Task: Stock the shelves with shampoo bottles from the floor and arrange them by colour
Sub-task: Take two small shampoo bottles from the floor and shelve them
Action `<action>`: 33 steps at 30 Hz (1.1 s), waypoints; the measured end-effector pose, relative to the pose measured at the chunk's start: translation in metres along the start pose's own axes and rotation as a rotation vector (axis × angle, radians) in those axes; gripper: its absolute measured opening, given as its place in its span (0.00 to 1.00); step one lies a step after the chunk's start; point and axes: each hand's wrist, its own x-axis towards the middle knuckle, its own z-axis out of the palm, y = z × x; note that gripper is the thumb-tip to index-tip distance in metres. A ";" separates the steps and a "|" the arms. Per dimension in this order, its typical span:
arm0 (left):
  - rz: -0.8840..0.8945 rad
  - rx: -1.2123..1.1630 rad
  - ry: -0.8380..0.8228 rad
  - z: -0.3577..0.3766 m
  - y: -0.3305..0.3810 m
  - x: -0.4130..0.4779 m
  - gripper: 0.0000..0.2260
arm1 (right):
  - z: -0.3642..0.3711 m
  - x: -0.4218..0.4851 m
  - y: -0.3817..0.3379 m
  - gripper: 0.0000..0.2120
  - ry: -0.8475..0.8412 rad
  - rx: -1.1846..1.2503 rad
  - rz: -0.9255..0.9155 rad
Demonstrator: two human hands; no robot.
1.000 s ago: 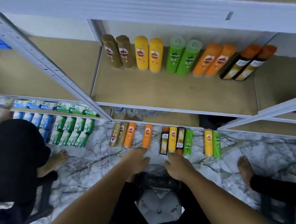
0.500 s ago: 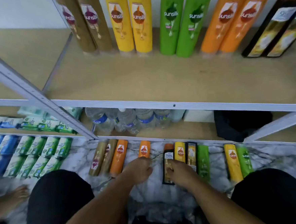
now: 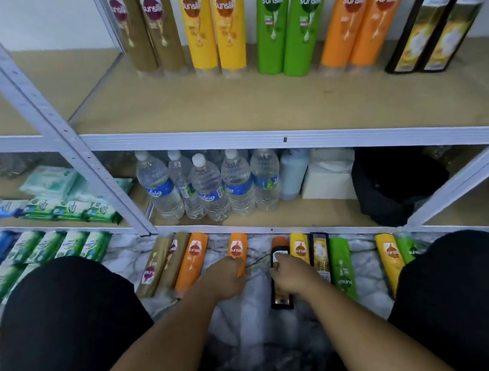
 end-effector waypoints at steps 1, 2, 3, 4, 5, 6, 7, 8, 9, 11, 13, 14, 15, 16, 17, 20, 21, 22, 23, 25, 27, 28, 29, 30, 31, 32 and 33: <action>-0.007 -0.011 0.008 0.001 0.000 0.002 0.22 | 0.001 0.002 -0.001 0.23 0.003 0.011 -0.004; -0.013 -0.012 0.018 0.003 0.001 0.001 0.23 | 0.004 0.004 -0.001 0.22 0.003 0.021 -0.011; -0.008 -0.011 0.028 0.004 0.002 0.001 0.23 | 0.008 0.006 0.000 0.23 0.004 0.032 -0.018; 0.003 -0.006 0.026 0.005 0.004 0.001 0.23 | 0.011 0.008 0.002 0.23 0.009 0.046 -0.021; 0.015 -0.004 0.033 0.008 0.004 0.004 0.23 | 0.014 0.010 0.004 0.23 0.019 0.060 -0.025; 0.018 -0.012 0.041 0.012 0.002 0.008 0.22 | 0.015 0.011 0.006 0.23 0.024 0.075 -0.024; 0.013 -0.022 0.045 0.017 -0.002 0.014 0.22 | 0.018 0.016 0.010 0.23 0.020 0.077 -0.019; 0.001 -0.034 0.044 0.021 -0.006 0.019 0.22 | 0.021 0.023 0.016 0.23 0.009 0.067 -0.010; -0.019 -0.050 0.042 0.026 -0.012 0.025 0.22 | 0.023 0.031 0.022 0.24 -0.007 0.057 0.004; -0.071 -0.074 0.035 0.035 -0.025 0.034 0.23 | 0.027 0.044 0.030 0.25 -0.035 0.069 0.039; -0.118 -0.094 0.015 0.043 -0.036 0.045 0.25 | 0.032 0.057 0.032 0.26 -0.044 0.122 0.073; -0.139 -0.111 0.007 0.047 -0.041 0.052 0.26 | 0.036 0.065 0.032 0.26 -0.043 0.159 0.087; -0.164 -0.130 0.006 0.051 -0.046 0.060 0.28 | 0.040 0.072 0.032 0.25 -0.038 0.194 0.096; -0.191 -0.151 0.010 0.054 -0.050 0.067 0.29 | 0.044 0.078 0.032 0.25 -0.027 0.221 0.108; -0.212 -0.177 0.016 0.058 -0.054 0.076 0.30 | 0.050 0.086 0.033 0.27 -0.017 0.234 0.128; -0.238 -0.240 0.068 0.069 -0.065 0.098 0.34 | 0.063 0.106 0.037 0.30 0.034 0.220 0.218; -0.245 -0.244 0.083 0.072 -0.068 0.102 0.35 | 0.066 0.109 0.036 0.30 0.062 0.217 0.245; -0.249 -0.254 0.090 0.075 -0.071 0.108 0.36 | 0.068 0.113 0.035 0.29 0.095 0.211 0.267; -0.256 -0.277 0.085 0.078 -0.073 0.113 0.36 | 0.071 0.118 0.035 0.28 0.125 0.196 0.281; -0.268 -0.321 0.061 0.083 -0.075 0.120 0.37 | 0.076 0.125 0.034 0.28 0.157 0.158 0.297; -0.279 -0.321 0.066 0.089 -0.076 0.125 0.39 | 0.080 0.130 0.031 0.26 0.185 0.164 0.277; -0.294 -0.311 0.076 0.092 -0.077 0.128 0.39 | 0.083 0.132 0.029 0.25 0.194 0.196 0.265; -0.316 -0.302 0.082 0.093 -0.078 0.130 0.39 | 0.085 0.135 0.025 0.25 0.200 0.233 0.256; -0.334 -0.309 0.088 0.096 -0.078 0.132 0.40 | 0.088 0.137 0.020 0.26 0.205 0.266 0.244; -0.353 -0.328 0.082 0.097 -0.079 0.134 0.41 | 0.090 0.139 0.015 0.26 0.204 0.293 0.231; -0.369 -0.360 0.076 0.099 -0.080 0.136 0.42 | 0.092 0.142 0.010 0.27 0.199 0.325 0.220; -0.385 -0.394 0.070 0.100 -0.081 0.139 0.42 | 0.095 0.145 0.006 0.27 0.191 0.375 0.219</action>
